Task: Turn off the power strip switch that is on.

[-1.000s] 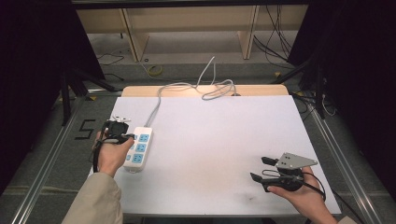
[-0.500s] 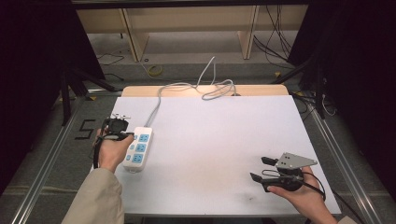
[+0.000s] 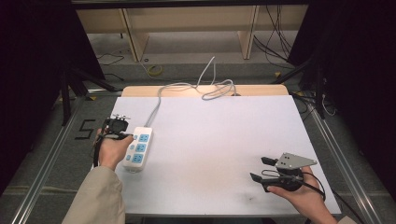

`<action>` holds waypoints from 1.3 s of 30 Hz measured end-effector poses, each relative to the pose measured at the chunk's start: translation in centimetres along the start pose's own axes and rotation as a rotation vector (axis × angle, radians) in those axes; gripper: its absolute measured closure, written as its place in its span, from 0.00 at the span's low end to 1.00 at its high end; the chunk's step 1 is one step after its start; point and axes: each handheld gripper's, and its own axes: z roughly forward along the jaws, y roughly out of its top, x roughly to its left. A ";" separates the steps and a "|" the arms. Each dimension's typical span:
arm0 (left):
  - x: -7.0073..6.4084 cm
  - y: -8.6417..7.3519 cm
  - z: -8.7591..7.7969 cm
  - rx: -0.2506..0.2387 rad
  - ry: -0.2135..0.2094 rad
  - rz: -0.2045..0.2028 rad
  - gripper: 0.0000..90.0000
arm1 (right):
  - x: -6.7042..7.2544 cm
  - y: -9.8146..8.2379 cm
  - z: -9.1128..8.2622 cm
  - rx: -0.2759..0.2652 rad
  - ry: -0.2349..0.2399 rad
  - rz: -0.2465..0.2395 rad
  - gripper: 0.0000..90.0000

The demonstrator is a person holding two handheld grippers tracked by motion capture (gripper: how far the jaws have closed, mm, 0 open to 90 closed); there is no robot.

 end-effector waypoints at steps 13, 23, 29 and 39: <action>0.1 -0.2 0.5 0.027 0.003 0.014 1.00 | 0.0 0.0 0.0 -0.001 0.002 -0.004 0.32; 0.0 -0.2 1.2 0.048 -0.005 0.004 1.00 | 0.0 0.0 0.0 -0.001 0.002 -0.004 0.32; 0.2 -0.4 1.5 0.067 -0.005 0.002 1.00 | 0.0 0.0 0.0 0.000 0.002 -0.006 0.32; 0.2 -0.4 1.7 0.091 -0.008 0.012 1.00 | 0.0 0.0 0.1 0.000 0.003 -0.006 0.32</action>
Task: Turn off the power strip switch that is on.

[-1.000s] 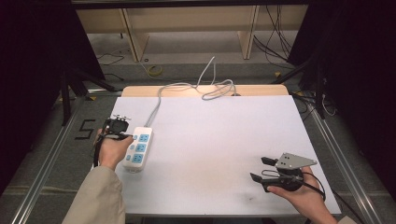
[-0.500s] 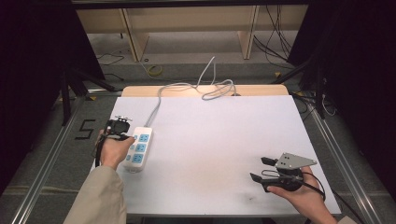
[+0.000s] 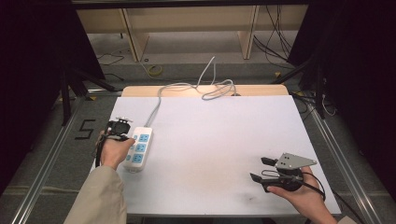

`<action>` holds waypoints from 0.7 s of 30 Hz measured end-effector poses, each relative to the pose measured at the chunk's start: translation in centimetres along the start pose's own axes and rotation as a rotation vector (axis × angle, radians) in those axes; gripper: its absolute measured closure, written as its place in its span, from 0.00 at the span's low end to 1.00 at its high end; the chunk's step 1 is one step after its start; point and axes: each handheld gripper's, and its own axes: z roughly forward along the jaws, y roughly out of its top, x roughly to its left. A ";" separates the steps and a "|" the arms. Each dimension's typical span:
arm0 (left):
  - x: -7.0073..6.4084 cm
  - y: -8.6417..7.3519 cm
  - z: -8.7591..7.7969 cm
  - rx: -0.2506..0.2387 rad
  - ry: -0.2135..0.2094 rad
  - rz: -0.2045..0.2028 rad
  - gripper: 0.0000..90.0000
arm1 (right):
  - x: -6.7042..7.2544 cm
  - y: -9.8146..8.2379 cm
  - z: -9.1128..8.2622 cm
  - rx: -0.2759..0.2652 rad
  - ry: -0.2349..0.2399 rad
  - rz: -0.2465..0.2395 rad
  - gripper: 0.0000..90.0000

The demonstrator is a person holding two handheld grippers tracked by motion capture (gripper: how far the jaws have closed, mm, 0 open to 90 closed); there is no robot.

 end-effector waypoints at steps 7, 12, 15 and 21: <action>0.0 -0.1 0.4 0.015 0.001 -0.007 1.00 | 0.0 0.0 0.0 0.002 0.001 -0.002 0.32; 0.1 -0.1 0.6 0.025 -0.003 -0.004 1.00 | 0.0 0.0 0.0 0.001 0.000 0.000 0.32; 0.1 -0.1 0.7 0.030 -0.004 -0.005 1.00 | 0.0 0.0 0.0 0.001 0.000 0.001 0.32; 0.1 -0.1 0.9 0.042 -0.001 0.003 1.00 | 0.0 0.0 0.0 0.001 0.000 0.000 0.32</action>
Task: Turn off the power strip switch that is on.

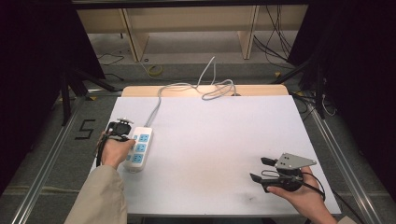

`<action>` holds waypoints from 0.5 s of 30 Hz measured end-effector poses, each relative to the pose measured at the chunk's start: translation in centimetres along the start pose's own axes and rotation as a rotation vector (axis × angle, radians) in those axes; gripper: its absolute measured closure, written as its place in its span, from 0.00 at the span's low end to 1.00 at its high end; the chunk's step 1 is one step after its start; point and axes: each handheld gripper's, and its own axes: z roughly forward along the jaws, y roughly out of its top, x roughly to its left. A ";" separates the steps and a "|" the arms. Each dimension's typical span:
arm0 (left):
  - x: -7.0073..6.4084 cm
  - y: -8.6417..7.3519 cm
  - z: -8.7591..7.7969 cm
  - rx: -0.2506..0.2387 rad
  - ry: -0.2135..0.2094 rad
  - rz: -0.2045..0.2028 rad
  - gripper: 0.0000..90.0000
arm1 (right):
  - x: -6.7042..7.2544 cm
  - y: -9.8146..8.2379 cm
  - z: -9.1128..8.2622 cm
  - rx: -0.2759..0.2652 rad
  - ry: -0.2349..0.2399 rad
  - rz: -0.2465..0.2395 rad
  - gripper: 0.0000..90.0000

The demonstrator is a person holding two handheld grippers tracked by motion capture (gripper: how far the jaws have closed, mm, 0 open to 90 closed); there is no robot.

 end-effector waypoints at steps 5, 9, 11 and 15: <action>0.0 0.0 0.1 0.006 -0.001 0.001 1.00 | 0.0 0.0 0.0 0.001 0.001 -0.002 0.32; 0.0 0.0 0.1 0.014 -0.004 0.003 1.00 | 0.0 0.0 0.0 0.002 0.002 -0.001 0.32; 0.0 0.0 0.2 0.016 -0.004 0.003 1.00 | 0.0 0.0 0.0 0.002 0.002 -0.001 0.32; 0.0 0.0 0.3 0.020 -0.006 0.002 1.00 | 0.1 0.0 0.0 0.003 0.003 0.000 0.32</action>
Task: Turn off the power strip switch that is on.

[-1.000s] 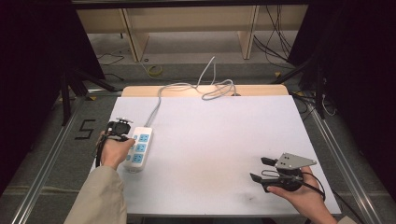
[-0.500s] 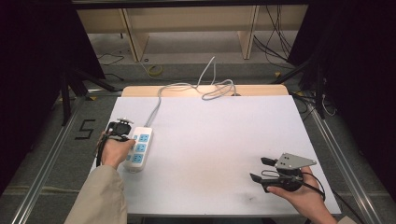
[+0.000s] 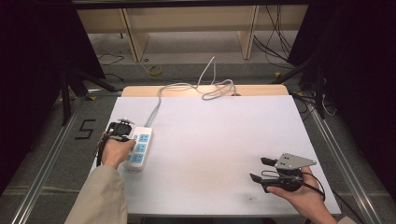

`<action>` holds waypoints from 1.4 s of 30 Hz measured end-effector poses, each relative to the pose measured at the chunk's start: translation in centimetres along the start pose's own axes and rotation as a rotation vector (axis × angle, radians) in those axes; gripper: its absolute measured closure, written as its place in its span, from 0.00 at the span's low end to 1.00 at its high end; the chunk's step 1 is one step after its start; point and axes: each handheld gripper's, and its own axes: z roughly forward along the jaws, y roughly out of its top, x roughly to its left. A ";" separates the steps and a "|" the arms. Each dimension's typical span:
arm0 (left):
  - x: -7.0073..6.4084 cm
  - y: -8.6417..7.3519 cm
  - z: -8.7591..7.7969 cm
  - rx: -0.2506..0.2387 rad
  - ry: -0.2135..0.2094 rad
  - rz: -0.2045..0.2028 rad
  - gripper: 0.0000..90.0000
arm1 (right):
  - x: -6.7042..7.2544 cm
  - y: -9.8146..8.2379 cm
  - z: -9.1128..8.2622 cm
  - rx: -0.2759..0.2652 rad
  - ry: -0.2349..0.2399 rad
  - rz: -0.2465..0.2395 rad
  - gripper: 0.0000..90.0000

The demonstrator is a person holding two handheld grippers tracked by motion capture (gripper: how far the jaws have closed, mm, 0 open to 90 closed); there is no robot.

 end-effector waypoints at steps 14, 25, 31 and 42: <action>0.1 0.2 0.1 0.011 0.000 -0.014 1.00 | 0.0 0.0 0.1 0.001 0.003 -0.001 0.32; -0.2 0.5 0.1 0.039 0.019 0.002 1.00 | 0.0 0.0 0.1 0.002 0.002 -0.001 0.32; -0.3 0.6 0.1 0.046 0.025 0.002 1.00 | 0.0 0.0 0.1 0.002 0.003 -0.001 0.32; -0.5 0.9 0.2 0.073 0.039 0.013 1.00 | 0.0 0.0 0.1 0.003 0.003 0.001 0.32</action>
